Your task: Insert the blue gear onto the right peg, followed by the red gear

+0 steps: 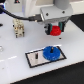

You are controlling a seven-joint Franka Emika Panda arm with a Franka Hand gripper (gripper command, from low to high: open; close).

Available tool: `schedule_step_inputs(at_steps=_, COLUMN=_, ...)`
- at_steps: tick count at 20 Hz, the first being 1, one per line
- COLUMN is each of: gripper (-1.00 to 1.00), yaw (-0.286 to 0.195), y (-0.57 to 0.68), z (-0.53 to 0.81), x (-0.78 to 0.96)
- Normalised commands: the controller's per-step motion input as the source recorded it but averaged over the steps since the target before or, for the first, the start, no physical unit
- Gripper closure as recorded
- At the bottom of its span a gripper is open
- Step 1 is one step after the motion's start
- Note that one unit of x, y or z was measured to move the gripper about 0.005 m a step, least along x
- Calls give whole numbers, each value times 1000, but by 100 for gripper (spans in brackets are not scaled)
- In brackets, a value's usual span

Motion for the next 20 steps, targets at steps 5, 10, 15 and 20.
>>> schedule_step_inputs(at_steps=5, gripper=100, yaw=0, y=-117, z=289, x=739)
schedule_step_inputs(at_steps=10, gripper=100, yaw=0, y=-154, z=229, x=752)
schedule_step_inputs(at_steps=15, gripper=100, yaw=0, y=-150, z=110, x=676)
schedule_step_inputs(at_steps=20, gripper=100, yaw=0, y=-177, z=-6, x=398)
